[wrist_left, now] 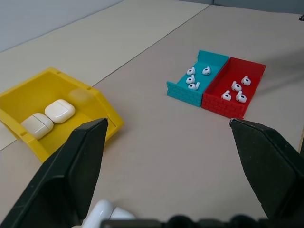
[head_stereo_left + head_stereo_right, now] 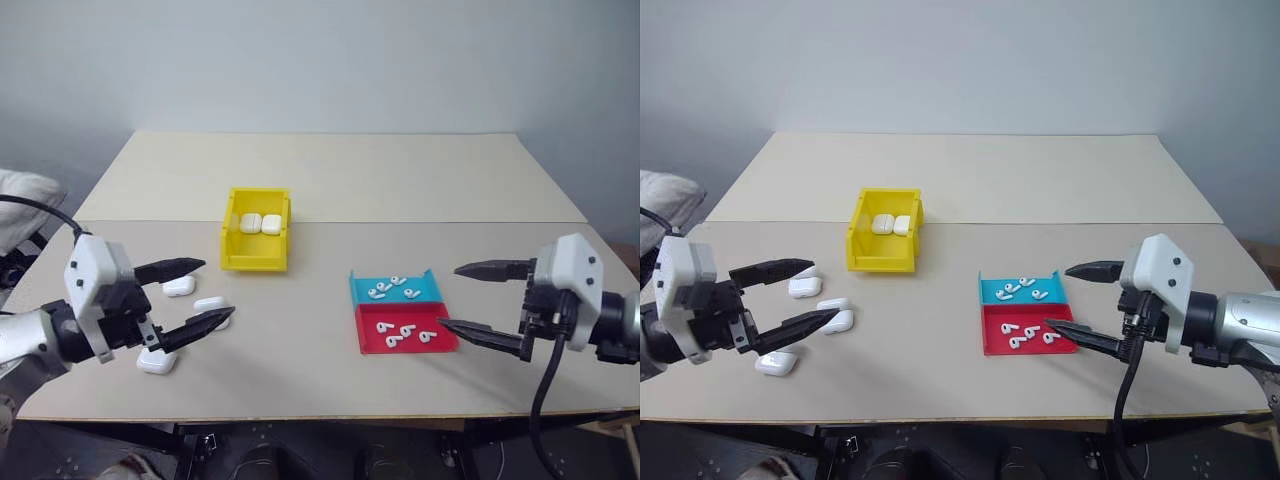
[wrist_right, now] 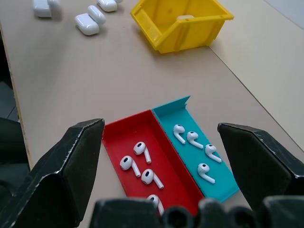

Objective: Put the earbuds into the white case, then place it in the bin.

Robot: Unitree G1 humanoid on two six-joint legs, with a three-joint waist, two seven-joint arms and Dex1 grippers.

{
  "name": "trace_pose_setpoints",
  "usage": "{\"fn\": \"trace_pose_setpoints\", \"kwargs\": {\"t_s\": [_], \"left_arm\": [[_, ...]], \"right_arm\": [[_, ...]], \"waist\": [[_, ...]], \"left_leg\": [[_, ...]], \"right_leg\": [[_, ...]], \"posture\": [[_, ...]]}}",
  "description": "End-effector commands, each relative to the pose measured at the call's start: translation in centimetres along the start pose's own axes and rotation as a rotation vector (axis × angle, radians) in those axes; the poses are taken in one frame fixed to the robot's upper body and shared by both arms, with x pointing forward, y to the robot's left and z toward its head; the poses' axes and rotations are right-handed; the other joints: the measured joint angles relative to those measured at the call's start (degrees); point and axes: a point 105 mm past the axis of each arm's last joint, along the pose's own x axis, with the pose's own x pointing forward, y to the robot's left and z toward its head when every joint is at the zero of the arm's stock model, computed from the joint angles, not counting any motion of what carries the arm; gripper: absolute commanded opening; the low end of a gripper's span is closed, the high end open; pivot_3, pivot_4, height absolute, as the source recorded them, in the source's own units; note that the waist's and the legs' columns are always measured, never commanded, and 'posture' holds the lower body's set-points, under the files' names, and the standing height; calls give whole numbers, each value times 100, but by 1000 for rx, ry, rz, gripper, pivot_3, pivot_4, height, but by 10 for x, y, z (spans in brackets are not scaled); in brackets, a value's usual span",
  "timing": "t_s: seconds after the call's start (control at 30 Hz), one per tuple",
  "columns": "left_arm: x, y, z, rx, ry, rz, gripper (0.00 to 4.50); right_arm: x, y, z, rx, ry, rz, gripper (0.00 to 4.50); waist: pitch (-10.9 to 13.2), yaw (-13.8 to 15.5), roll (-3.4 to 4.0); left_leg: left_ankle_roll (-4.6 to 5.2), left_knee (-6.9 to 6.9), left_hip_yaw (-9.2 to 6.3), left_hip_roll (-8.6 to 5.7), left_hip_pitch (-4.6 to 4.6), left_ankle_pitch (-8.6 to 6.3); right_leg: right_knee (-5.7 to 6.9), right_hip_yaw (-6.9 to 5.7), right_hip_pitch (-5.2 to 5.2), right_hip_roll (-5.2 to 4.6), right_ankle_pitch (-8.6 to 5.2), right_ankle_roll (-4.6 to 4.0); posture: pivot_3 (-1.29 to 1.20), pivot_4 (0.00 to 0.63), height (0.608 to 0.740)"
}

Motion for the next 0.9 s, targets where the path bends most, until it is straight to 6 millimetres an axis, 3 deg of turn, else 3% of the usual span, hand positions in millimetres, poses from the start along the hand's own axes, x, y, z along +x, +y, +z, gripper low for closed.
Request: {"fn": "trace_pose_setpoints", "kwargs": {"t_s": [0.03, 0.27, 0.57, 0.7, 0.9], "left_arm": [[-3, -4, 8, 49, -14, 3, 4483], [-4, 0, 1, 61, 80, 26, 4483], [11, 21, 9, 181, 195, 298, 4483], [13, 24, 2, 64, 309, 301, 4483], [-4, 28, -12, -220, 671, 191, 4483]], "right_arm": [[-1, -2, 8, -42, -10, -6, 4500], [0, -1, 8, -43, -13, -18, 4500], [0, -11, 10, -53, -20, -38, 4500], [2, -7, 8, -49, -19, -30, 4500], [1, -6, 7, -41, -22, -39, 4500]], "waist": [[0, 0, 0], [0, 1, 0], [1, 3, -3], [1, 7, -3], [2, -4, -10]], "left_leg": [[0, 0, 0, 0, 0, 0], [0, 0, 1, 0, 0, 0], [0, 0, -7, -1, -3, 0], [0, -4, -8, -1, -1, 0], [-1, -7, -18, -4, 9, 0]], "right_leg": [[0, 0, 0, 0, 0, 0], [0, 0, 0, 0, 0, 0], [-1, 5, -2, 0, 0, 0], [1, 6, -4, 0, 0, 0], [2, 9, 4, 0, -1, 3]], "posture": [[0, 150, 740], [0, 150, 740], [0, 150, 740], [0, 150, 740], [0, 150, 740]]}}
